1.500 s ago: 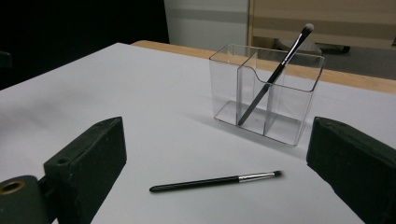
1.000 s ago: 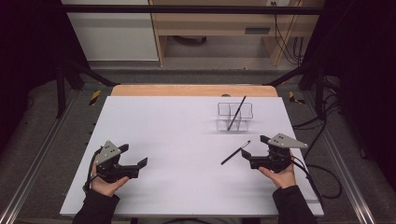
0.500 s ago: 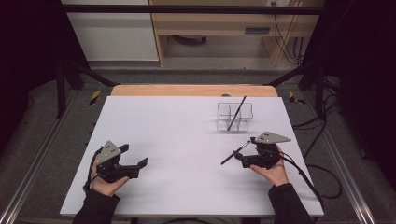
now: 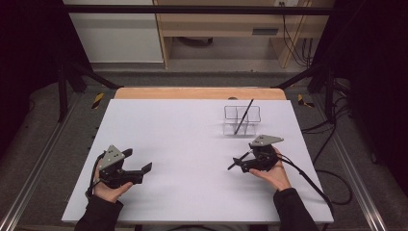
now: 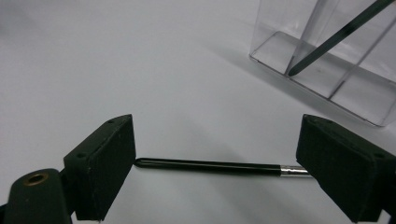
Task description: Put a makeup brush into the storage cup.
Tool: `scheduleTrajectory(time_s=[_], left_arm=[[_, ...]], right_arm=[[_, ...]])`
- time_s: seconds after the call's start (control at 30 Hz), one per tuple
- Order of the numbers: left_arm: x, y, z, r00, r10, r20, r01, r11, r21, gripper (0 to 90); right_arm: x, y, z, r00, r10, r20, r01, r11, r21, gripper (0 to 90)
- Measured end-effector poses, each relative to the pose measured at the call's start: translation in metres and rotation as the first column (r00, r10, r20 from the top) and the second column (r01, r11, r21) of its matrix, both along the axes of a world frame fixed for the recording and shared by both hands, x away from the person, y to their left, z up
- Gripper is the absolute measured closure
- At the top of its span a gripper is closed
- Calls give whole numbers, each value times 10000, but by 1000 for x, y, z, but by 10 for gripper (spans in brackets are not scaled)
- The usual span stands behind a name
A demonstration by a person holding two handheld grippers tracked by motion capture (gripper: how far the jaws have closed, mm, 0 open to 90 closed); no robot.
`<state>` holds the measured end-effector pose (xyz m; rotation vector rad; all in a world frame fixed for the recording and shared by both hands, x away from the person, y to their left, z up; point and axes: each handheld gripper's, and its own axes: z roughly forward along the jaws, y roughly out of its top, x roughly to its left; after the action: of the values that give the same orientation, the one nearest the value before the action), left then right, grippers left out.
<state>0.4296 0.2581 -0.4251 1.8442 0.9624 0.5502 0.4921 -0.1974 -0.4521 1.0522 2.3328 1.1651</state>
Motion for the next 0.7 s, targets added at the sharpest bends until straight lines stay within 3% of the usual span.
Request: scheduleTrajectory(time_s=[0.7], left_arm=[[0,0,-1,10000,-48,-19,48,10000,73,85]], right_arm=[[13,12,-21,9968,577,-559,-626,9939,-912,175]])
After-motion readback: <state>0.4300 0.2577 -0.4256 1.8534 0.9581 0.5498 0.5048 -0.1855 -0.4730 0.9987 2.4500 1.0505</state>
